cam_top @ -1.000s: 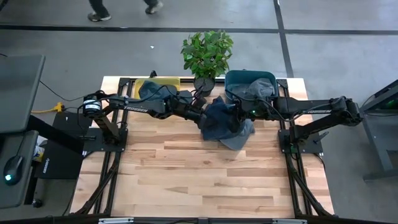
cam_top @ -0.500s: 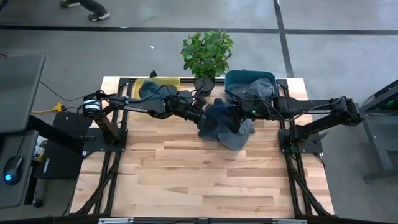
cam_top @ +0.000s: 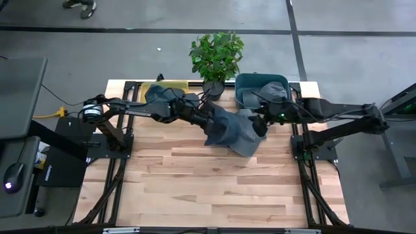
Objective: Pick & Place hat
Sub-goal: Put the right black cap into the yellow bin
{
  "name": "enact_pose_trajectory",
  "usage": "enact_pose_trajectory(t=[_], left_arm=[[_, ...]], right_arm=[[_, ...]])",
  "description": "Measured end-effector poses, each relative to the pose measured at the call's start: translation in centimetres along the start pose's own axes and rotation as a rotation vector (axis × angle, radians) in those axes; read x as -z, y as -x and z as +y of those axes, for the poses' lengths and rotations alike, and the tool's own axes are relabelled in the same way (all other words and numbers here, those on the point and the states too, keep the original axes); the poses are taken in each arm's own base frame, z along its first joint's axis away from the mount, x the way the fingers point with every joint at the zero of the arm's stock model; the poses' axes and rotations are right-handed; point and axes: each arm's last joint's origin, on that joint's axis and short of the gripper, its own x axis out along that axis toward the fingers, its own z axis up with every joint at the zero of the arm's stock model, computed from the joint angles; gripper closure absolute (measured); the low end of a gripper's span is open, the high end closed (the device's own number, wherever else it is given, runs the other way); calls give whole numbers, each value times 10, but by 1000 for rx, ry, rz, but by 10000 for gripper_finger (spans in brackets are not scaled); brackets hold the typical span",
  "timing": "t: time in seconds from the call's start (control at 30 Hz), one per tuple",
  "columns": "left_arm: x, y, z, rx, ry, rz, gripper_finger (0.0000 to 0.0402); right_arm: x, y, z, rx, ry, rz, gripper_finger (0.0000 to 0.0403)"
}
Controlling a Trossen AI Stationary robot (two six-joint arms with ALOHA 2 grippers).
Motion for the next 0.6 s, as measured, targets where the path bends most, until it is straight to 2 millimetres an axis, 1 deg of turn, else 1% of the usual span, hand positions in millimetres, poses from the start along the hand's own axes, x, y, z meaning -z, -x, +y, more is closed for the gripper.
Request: enact_pose_trajectory(t=[0.17,0.33,0.43,0.5,0.6], left_arm=[[-6,22,-7,-95,-31,4,401],[-18,62,-17,-212,-88,-12,401],[-19,87,-16,-293,-105,-12,401],[-24,103,-18,-298,-125,-50,401],[-23,130,-12,-345,-118,-77,401]], right_arm=[[6,15,-8,40,-14,6,185],[7,18,-8,49,-9,-2,185],[8,17,-8,54,-4,-2,185],[7,17,-8,59,-4,-7,185],[7,17,-8,69,-6,-16,186]])
